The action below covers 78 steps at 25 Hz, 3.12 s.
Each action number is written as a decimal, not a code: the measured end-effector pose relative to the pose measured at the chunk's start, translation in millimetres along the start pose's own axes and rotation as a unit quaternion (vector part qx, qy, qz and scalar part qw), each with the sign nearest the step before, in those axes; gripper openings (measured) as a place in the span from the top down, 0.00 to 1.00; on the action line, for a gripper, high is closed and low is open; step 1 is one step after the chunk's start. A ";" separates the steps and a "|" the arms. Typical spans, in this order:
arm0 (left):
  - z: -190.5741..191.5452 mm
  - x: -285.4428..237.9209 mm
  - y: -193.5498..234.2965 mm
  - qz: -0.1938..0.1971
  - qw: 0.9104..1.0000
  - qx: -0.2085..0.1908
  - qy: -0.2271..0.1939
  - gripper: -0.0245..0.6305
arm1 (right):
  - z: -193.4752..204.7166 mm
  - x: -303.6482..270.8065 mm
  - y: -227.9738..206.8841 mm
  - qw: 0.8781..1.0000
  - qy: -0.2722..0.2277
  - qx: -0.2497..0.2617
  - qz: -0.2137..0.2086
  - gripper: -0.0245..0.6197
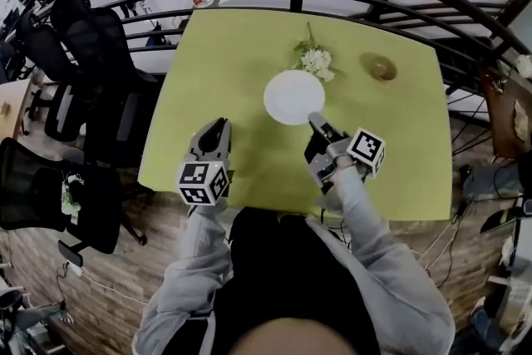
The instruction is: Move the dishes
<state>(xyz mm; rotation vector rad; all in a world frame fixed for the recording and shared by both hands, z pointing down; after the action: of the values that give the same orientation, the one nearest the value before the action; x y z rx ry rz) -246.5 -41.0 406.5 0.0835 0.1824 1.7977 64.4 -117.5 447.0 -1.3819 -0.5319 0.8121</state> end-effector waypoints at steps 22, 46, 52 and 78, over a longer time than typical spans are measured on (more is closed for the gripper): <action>80.4 8.0 -76.9 0.039 0.996 0.020 0.077 0.89 | -24.4 83.1 -112.9 0.999 -0.022 -0.011 0.039 0.94; 114.0 -5.6 -75.3 0.053 0.990 0.049 0.123 0.89 | -22.1 58.2 -161.8 0.975 -0.067 -0.063 0.202 0.92; 113.6 -0.7 -80.2 0.052 0.990 0.049 0.120 0.89 | -26.2 60.9 -163.4 0.971 -0.072 -0.072 0.218 0.90; 104.4 35.0 -122.5 0.031 0.995 0.050 0.077 0.89 | -51.3 176.1 -88.1 0.888 -0.092 0.434 0.122 0.50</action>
<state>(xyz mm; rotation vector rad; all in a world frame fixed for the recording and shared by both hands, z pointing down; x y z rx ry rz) -120.9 28.7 487.2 0.0202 0.3838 1.8564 230.8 -15.1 503.9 -0.5386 -0.0847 1.2031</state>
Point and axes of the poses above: the fingertips, and each gripper's own axes: x backward along the fingers, y to its left, z out of its underside, the point moved 10 cm from there along x, backward along the fingers, and after that the axes turned 6 degrees about -y, right-handed, at the moved point
